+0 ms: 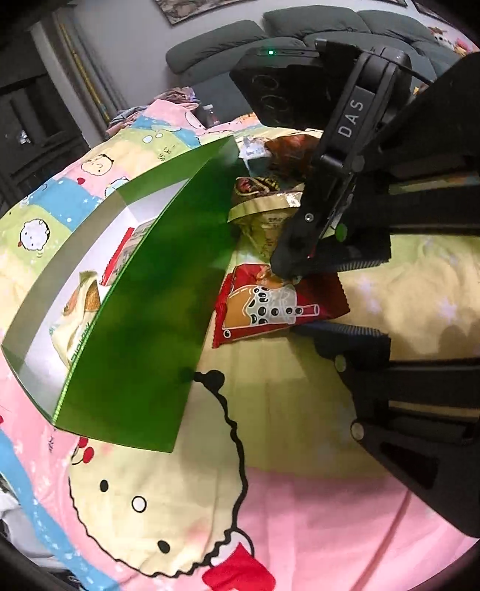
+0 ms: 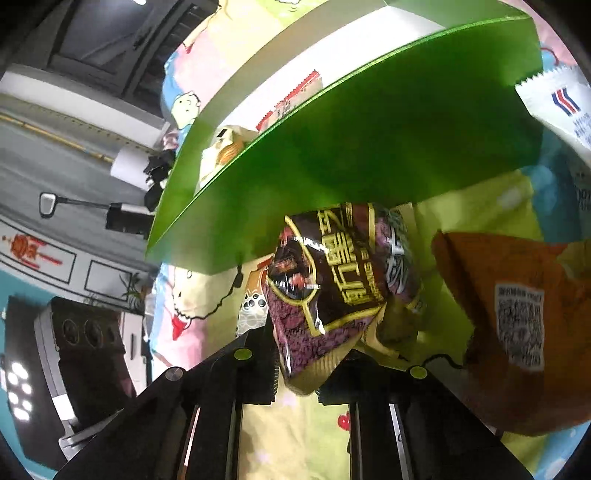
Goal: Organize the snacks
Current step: 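Grasp the red cartoon-printed snack bag between both grippers and lift, then carry the red bag into the green box and open both grippers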
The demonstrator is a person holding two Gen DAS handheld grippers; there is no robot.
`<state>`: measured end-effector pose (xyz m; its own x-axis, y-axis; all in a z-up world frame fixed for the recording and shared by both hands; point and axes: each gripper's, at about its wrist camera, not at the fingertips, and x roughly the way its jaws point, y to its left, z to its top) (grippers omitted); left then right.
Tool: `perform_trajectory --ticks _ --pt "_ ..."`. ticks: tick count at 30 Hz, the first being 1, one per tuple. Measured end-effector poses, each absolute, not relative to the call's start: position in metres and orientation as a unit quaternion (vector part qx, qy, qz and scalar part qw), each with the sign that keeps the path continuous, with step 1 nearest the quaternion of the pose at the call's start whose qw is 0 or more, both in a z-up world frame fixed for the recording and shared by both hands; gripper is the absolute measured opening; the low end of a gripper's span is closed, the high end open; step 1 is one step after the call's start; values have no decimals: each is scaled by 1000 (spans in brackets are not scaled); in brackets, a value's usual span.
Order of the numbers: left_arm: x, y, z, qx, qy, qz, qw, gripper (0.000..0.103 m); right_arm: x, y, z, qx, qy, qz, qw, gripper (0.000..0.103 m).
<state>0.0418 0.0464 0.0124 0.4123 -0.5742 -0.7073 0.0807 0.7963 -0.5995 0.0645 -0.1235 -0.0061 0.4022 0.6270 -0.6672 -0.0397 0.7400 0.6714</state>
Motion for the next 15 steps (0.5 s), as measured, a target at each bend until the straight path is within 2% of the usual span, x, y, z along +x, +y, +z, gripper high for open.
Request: perform_trajectory --ticks 15 --pt "-29 39 50 -223 451 -213 838 23 -4 -124 35 243 449 263 818 16"
